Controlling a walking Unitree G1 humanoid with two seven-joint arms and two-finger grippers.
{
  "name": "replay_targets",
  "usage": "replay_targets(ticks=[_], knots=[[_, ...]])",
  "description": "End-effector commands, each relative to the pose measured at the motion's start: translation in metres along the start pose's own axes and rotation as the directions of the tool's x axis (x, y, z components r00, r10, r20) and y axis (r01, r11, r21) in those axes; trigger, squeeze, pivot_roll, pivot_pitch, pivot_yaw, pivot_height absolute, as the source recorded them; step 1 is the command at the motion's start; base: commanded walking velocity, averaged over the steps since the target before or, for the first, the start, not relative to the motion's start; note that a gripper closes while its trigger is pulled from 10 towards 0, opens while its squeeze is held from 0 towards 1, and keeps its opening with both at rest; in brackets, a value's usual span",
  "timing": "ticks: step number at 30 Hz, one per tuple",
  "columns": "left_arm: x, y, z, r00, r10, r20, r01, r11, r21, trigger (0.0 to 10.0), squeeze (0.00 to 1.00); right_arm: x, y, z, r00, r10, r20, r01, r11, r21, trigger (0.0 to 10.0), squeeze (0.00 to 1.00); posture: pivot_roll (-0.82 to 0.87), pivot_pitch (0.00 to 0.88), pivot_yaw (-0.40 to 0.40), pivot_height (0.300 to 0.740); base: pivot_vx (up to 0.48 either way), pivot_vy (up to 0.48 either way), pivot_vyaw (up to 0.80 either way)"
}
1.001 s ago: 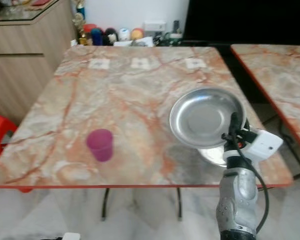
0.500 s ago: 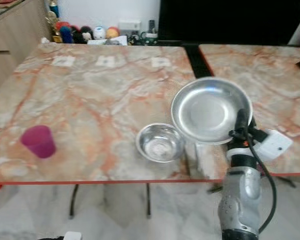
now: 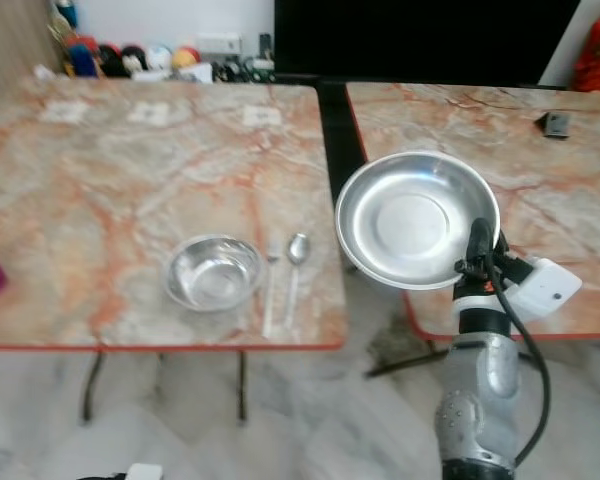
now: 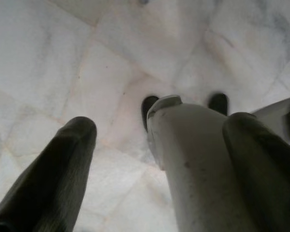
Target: Setting the table
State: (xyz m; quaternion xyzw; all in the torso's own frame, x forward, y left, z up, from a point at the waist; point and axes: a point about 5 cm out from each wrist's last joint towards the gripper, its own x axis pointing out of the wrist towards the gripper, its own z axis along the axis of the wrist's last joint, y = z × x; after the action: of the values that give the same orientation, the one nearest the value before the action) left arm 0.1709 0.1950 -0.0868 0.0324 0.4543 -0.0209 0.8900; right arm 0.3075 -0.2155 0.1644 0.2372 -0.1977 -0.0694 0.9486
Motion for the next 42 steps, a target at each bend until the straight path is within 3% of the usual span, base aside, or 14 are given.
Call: replay_targets(ticks=[1, 30, 42], knots=[[-0.002, -0.002, -0.011, 0.999, -0.011, -0.043, 0.011, 1.000, 0.014, 10.0, 0.00, 0.001, -0.003, 0.005, 1.000, -0.009, 0.019, 0.009, 1.000, -0.008, 10.0, 0.00, 0.01, 0.130, -0.057, 0.740, 0.000, -0.480, 0.00], [-0.005, 0.001, -0.021, 0.997, -0.015, -0.072, 0.019, 0.999, 0.042, 10.0, 0.00, -0.001, -0.011, 0.001, 0.997, -0.070, 0.013, 0.070, 0.996, -0.048, 10.0, 0.00, 0.00, 0.103, -0.040, 0.740, 0.000, -0.479, 0.00], [-0.005, 0.006, -0.019, 0.997, -0.002, -0.074, 0.004, 1.000, 0.024, 10.0, 0.00, -0.001, -0.012, -0.004, 0.996, -0.086, -0.014, 0.085, 0.995, -0.060, 10.0, 0.00, 0.01, 0.116, -0.045, 0.740, 0.000, 0.000, -0.32]])
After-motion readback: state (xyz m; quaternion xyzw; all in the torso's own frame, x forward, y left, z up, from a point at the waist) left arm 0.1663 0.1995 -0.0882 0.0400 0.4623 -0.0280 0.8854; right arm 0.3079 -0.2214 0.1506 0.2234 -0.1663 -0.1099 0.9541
